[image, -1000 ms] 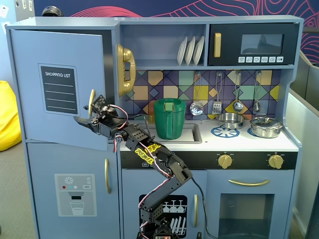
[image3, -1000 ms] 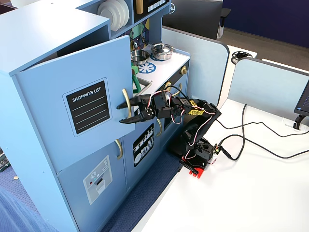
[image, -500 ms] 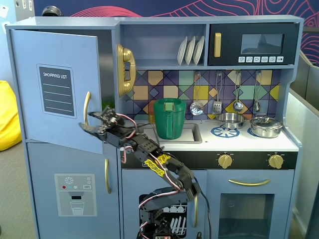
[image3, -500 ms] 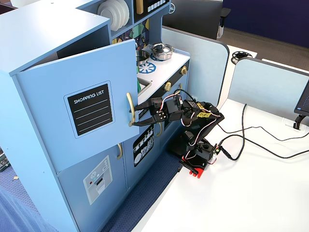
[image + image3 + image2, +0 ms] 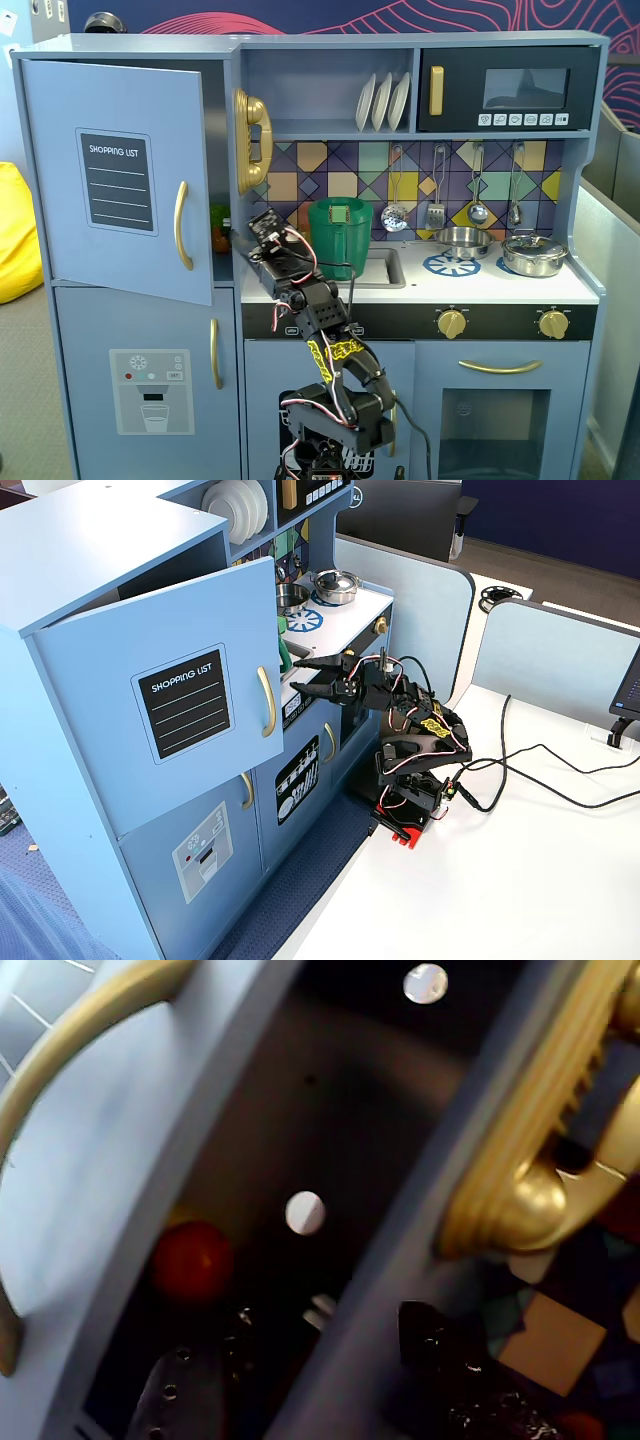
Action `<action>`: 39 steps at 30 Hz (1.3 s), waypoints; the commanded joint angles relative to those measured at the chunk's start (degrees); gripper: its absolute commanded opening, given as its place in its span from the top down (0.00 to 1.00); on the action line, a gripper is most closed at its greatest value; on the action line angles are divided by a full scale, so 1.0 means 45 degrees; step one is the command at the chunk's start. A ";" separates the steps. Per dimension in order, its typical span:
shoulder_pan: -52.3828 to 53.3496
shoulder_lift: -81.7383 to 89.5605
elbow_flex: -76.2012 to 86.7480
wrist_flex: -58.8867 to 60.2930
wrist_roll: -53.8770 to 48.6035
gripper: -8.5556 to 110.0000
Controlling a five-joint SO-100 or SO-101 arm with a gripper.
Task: Open the left cabinet door
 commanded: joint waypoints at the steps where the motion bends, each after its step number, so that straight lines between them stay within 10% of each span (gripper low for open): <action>1: 0.1016 -0.0820 -0.0195 -0.0156 0.0410 0.84; 29: -0.7422 -0.5879 -0.0801 -0.4590 -0.2969 0.86; 39: -0.2520 -0.5176 -0.0195 -0.4297 -0.1191 0.87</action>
